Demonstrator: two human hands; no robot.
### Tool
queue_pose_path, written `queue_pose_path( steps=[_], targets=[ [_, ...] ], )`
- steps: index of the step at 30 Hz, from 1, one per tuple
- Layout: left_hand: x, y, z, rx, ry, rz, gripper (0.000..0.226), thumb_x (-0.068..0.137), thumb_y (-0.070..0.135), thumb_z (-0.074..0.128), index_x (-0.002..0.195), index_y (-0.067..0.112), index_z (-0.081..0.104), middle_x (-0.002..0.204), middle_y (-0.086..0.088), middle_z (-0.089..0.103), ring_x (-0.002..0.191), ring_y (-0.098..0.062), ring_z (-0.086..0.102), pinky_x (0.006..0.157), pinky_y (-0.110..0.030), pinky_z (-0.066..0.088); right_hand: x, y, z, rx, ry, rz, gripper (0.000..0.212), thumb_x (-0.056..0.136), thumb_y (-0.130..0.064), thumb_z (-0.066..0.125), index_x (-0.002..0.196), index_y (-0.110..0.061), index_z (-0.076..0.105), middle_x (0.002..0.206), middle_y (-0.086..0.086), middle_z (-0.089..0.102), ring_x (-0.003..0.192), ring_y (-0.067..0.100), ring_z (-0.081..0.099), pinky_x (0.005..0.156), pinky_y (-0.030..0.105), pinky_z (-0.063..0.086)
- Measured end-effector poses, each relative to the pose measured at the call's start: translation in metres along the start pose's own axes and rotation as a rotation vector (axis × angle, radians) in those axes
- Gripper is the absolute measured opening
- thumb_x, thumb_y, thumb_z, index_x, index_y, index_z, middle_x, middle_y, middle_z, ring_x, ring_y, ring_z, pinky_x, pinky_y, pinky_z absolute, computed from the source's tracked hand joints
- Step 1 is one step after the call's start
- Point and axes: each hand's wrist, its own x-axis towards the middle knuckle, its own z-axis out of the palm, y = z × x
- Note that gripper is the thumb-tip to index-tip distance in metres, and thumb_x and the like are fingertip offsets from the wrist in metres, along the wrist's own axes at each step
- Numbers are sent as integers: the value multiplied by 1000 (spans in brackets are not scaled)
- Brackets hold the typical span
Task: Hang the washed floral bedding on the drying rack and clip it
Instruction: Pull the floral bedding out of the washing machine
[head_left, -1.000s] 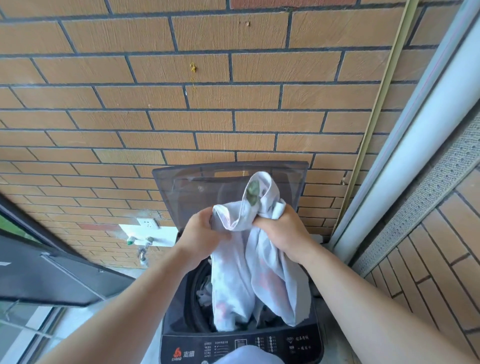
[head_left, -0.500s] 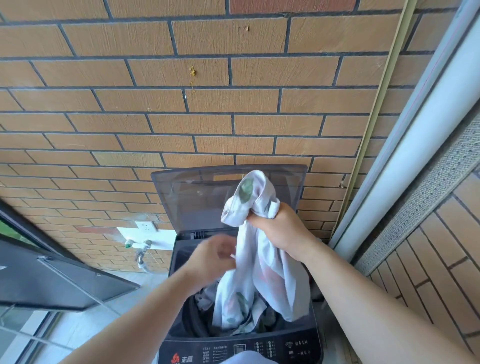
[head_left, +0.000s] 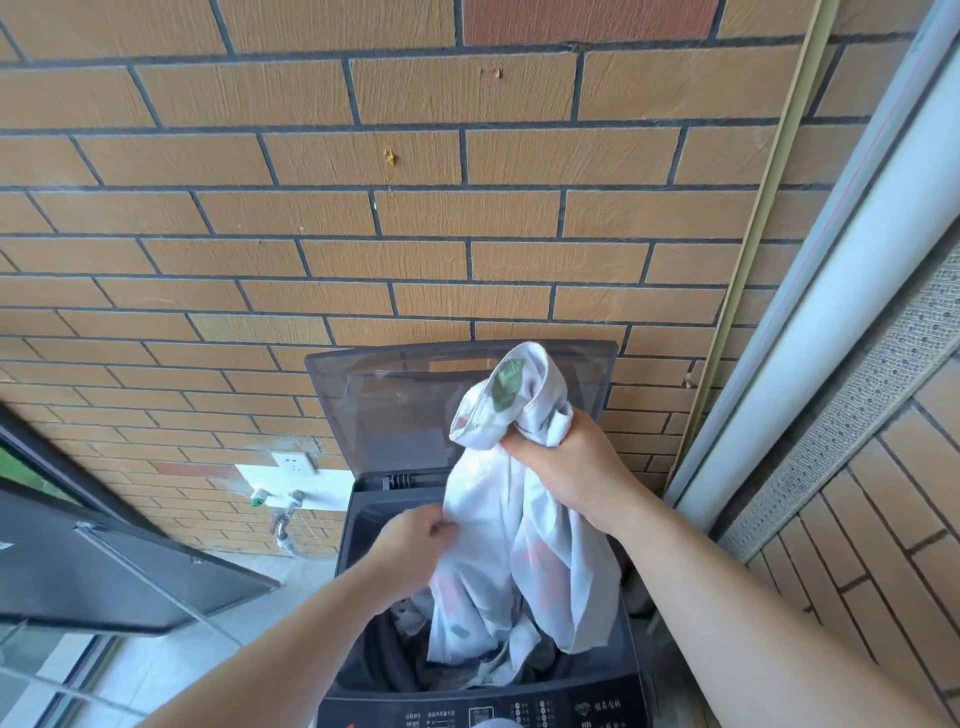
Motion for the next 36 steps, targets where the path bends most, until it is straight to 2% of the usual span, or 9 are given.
queue_pose_path(
  steps=[7, 12, 15, 18, 22, 26, 29, 33, 36],
  targets=[
    [0, 75, -61, -39, 322, 274, 34, 96, 6, 38, 103, 24, 66, 75, 14, 66, 59, -7, 53, 52, -18, 38, -7, 10, 0, -177, -421, 82, 49, 70, -22, 90, 114, -30, 69, 107, -13, 74, 104, 7, 68, 98, 34, 54],
    [-21, 100, -72, -442, 84, 365, 25, 78, 3, 64, 98, 17, 61, 73, 7, 63, 60, -10, 53, 54, -21, 45, -6, 2, 9, -160, -302, 54, 24, 73, -33, 87, 94, -27, 77, 91, -10, 76, 82, -1, 67, 78, 20, 54],
    [-14, 78, -70, -251, 145, 324, 36, 70, 0, 73, 92, 23, 57, 76, 12, 65, 64, -5, 55, 53, -20, 46, -1, -8, 5, -52, -180, 60, 8, 74, -20, 84, 76, -23, 77, 77, -4, 76, 69, 1, 63, 66, 21, 50],
    [-1, 52, -58, -48, 194, 249, 30, 70, 1, 66, 84, 25, 57, 74, 7, 60, 61, -8, 51, 51, -19, 40, 4, -18, 0, 128, -161, -24, 26, 77, 2, 73, 56, -9, 63, 59, -1, 60, 59, 11, 52, 64, 27, 42],
    [15, 18, -36, 96, 125, 44, 18, 92, 26, 65, 75, 21, 59, 64, 6, 59, 56, -13, 50, 50, -25, 35, 8, -27, 5, 139, -102, -61, 5, 77, -10, 78, 77, -8, 73, 76, 5, 72, 71, 15, 64, 72, 37, 53],
    [21, 3, -34, 53, 128, -41, 26, 101, 35, 52, 85, 18, 64, 63, 4, 58, 54, -15, 50, 51, -27, 33, 11, -23, 8, -54, -89, -26, 15, 76, -27, 80, 90, -20, 77, 91, -1, 77, 95, 17, 72, 89, 45, 56],
    [19, 18, -44, 81, 176, 35, 24, 100, 27, 53, 77, 26, 57, 60, 7, 56, 49, -9, 45, 47, -23, 31, 8, -16, 4, -101, -186, 30, 18, 76, -23, 83, 93, -27, 76, 95, -9, 77, 97, 9, 71, 93, 38, 56],
    [6, 60, -70, 35, 273, 247, 22, 84, 12, 59, 66, 23, 56, 53, 10, 53, 48, -6, 42, 45, -18, 32, 1, 1, 5, -42, -377, 62, 58, 73, -4, 86, 114, -36, 60, 112, -14, 69, 100, -2, 65, 91, 23, 54],
    [-7, 89, -82, -46, 232, 385, 30, 74, -2, 52, 84, 24, 64, 50, 16, 51, 47, -7, 42, 47, -14, 34, 0, 12, 14, 38, -537, 159, 45, 77, 2, 81, 112, -26, 72, 107, -3, 75, 100, 9, 68, 91, 28, 55]
  ],
)
